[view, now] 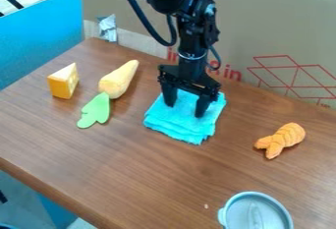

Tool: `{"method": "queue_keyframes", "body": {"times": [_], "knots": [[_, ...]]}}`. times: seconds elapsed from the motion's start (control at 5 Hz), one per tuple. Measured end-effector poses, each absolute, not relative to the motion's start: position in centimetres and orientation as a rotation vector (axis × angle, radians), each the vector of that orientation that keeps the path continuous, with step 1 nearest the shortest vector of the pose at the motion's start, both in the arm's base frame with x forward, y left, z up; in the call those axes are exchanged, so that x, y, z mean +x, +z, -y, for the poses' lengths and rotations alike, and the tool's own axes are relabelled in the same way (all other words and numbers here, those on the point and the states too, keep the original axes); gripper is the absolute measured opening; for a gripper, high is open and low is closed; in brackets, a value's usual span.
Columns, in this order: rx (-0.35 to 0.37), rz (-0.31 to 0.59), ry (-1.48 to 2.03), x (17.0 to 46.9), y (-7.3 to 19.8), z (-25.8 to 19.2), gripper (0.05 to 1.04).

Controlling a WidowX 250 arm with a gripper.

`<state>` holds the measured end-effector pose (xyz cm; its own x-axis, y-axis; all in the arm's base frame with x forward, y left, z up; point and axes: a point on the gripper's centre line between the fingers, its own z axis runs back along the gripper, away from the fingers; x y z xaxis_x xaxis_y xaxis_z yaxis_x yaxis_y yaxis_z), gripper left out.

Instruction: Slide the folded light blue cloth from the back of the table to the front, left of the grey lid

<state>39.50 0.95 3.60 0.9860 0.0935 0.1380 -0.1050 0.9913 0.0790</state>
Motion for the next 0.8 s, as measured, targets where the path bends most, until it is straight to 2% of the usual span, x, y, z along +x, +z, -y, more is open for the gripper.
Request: {"method": "queue_keyframes", "body": {"times": [0.2, 0.6, 0.8], "knots": [[0.090, 0.103, 0.115, 38.6, 3.2, -1.2, 1.002], [0.084, -0.037, 0.118, 31.9, 2.6, -1.7, 1.002], [0.175, -0.164, 0.046, 30.0, 1.2, -1.9, 1.002]]}}
